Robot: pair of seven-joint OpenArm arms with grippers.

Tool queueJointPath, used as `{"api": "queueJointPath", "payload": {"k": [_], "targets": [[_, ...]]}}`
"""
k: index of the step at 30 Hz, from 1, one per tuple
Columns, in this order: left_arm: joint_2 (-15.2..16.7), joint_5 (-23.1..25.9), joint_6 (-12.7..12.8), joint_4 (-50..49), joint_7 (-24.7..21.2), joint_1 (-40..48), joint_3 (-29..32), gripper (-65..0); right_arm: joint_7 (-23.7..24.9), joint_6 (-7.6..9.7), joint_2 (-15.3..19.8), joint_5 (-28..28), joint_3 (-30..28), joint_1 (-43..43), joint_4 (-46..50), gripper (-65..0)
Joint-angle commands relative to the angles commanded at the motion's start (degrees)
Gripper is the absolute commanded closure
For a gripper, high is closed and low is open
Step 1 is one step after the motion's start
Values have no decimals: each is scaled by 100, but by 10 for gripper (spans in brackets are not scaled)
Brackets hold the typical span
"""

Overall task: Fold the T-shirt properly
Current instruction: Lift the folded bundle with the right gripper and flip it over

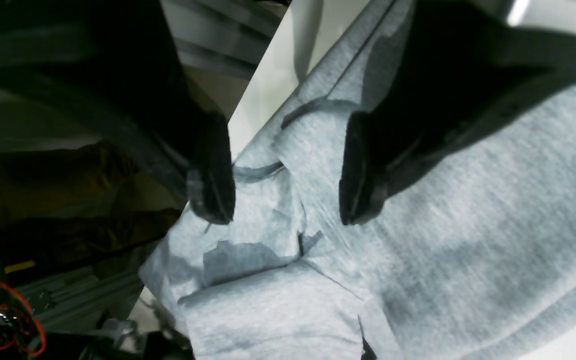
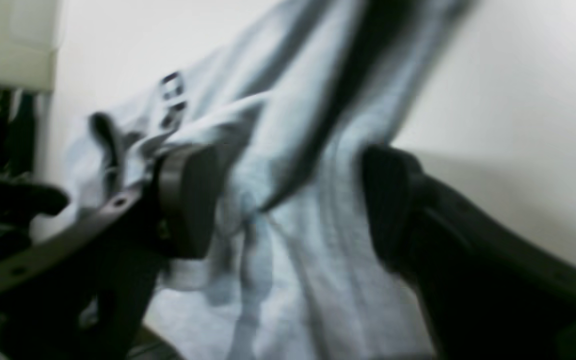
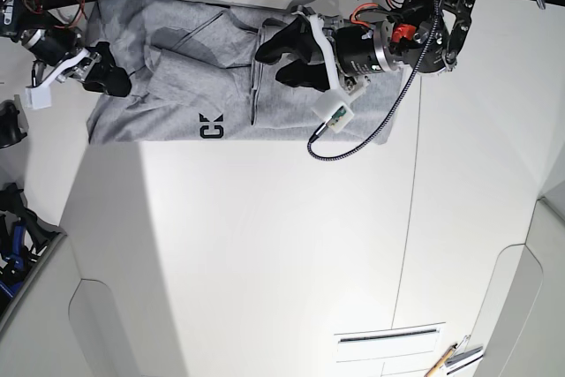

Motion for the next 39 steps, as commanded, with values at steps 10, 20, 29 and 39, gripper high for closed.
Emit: {"api": "queueJointPath", "payload": {"k": [10,20,29,39], "targets": [[0,-7,0,101,85,2,-474,-367,33,-2,-13,-83,-557,33,4,-175],[-9,-4,0,522,280,33,-1344,-366,87,20,48,-173,240,96,348,0],[-15,-37,0,522,389,251,-1843,-367,22,-9,1305,-153,1093,166,1429,0],[-13,-339,0,516,385,527,-1843,-367,-404,-26,1438,-72,151,1023,2433,0]]}}
